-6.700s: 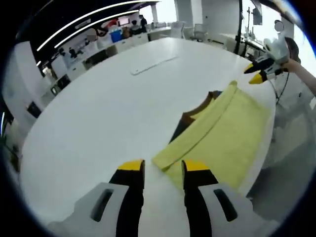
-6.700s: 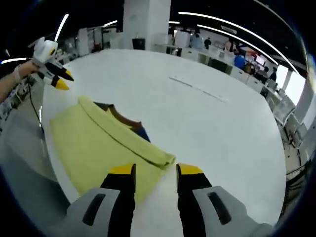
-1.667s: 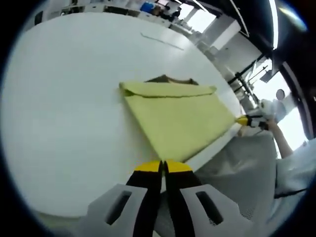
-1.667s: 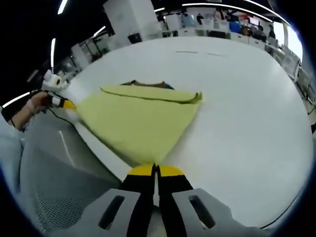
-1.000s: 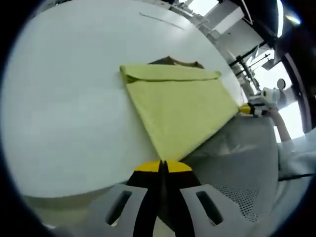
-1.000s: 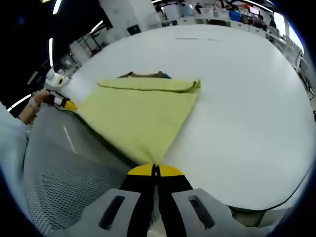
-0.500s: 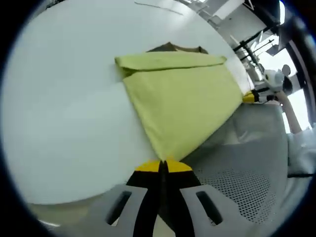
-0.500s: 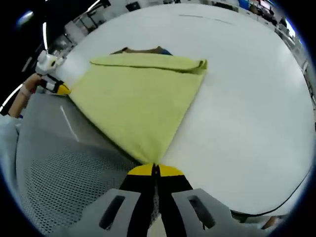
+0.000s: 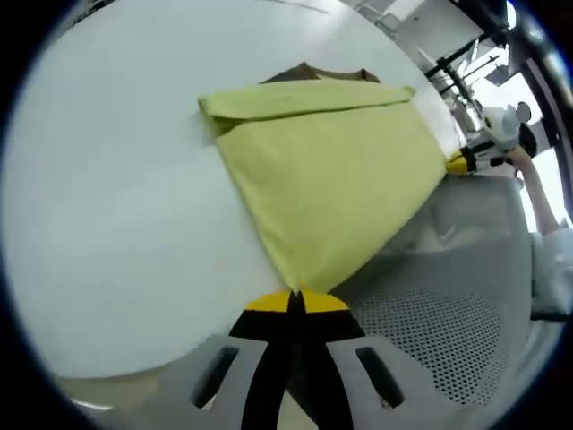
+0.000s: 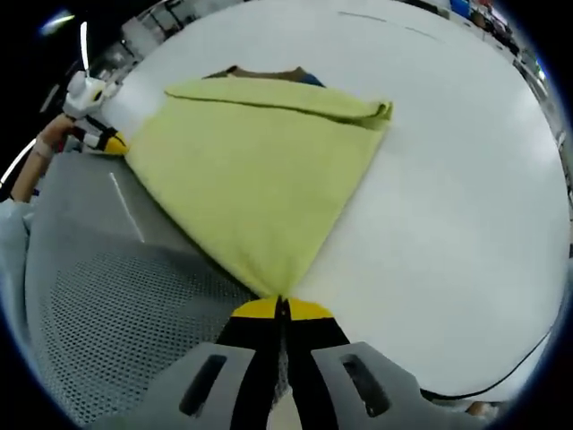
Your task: Fold the garment on the visible template until the final outline fits inside the template.
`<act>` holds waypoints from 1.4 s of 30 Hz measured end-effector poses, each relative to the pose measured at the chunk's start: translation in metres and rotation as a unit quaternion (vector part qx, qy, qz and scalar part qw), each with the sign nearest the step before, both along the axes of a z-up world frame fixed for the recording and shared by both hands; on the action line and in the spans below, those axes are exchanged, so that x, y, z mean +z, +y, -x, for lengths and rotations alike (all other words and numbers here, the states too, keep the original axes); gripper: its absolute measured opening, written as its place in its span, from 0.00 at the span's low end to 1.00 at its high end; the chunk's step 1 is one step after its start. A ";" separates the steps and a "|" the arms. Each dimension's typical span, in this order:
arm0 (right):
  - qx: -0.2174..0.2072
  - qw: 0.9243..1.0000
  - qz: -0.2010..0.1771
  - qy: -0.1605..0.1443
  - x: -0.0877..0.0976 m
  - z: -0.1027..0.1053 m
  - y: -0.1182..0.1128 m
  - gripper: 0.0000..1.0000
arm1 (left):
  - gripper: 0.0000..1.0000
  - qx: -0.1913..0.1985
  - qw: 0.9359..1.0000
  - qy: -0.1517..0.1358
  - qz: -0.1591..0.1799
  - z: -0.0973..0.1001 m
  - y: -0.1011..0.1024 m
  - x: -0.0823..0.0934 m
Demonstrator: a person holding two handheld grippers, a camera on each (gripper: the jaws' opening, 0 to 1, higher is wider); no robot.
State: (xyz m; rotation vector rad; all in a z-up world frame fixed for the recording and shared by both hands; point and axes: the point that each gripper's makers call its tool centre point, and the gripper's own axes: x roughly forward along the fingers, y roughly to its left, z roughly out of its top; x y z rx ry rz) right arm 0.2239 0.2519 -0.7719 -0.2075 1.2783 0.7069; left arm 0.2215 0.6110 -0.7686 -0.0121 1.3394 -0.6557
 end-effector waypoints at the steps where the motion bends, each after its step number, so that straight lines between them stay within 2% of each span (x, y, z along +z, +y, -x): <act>1: 0.000 1.000 0.001 0.002 0.000 0.000 0.000 0.02 | 0.00 0.001 1.000 0.001 0.001 0.000 0.000 0.000; 6: 0.004 1.000 0.005 0.012 -0.001 0.000 0.000 0.02 | 0.00 0.002 1.000 0.001 0.003 0.000 0.000 0.000; 8: 0.037 0.999 0.011 0.003 0.000 0.000 0.001 0.02 | 0.00 -0.009 1.000 -0.001 -0.003 0.000 -0.001 0.000; 13: 0.053 0.998 0.018 -0.009 0.000 -0.002 0.001 0.05 | 0.00 -0.049 0.999 -0.014 -0.017 0.000 -0.003 0.001; 15: 0.065 0.998 0.018 -0.019 0.000 -0.001 0.000 0.07 | 0.00 -0.051 0.998 -0.013 -0.016 0.000 -0.003 0.001; 17: 0.058 0.998 0.019 -0.022 0.000 -0.003 -0.001 0.09 | 0.00 -0.054 0.998 -0.014 -0.020 -0.001 -0.002 0.001; 19: 0.059 0.998 0.017 -0.027 0.001 -0.003 -0.001 0.10 | 0.02 -0.062 0.998 -0.017 -0.025 -0.001 -0.001 0.001; 21: 0.060 0.998 0.015 -0.032 0.002 -0.003 -0.001 0.11 | 0.06 -0.087 0.995 -0.030 -0.027 -0.001 -0.001 0.003; 24: 0.057 0.998 0.013 -0.037 0.003 -0.003 -0.001 0.12 | 0.12 -0.085 0.995 -0.032 -0.032 -0.001 0.004 0.006; 30: 0.068 0.997 0.010 -0.038 0.011 0.000 -0.004 0.17 | 0.15 -0.086 0.995 -0.046 -0.036 -0.007 0.013 0.017; 34: 0.066 0.997 0.007 -0.049 0.018 -0.008 -0.009 0.17 | 0.19 -0.089 0.993 -0.067 -0.039 -0.018 0.016 0.024; 37: 0.061 0.996 0.003 -0.067 0.026 -0.020 -0.010 0.17 | 0.19 -0.094 0.990 -0.099 -0.046 -0.034 0.017 0.031; 41: 0.081 0.991 0.013 -0.102 0.035 -0.037 -0.010 0.16 | 0.20 -0.090 0.986 -0.132 -0.054 -0.053 0.018 0.039; 42: 0.083 0.991 0.013 -0.108 0.037 -0.040 -0.009 0.15 | 0.20 -0.090 0.986 -0.133 -0.054 -0.055 0.018 0.041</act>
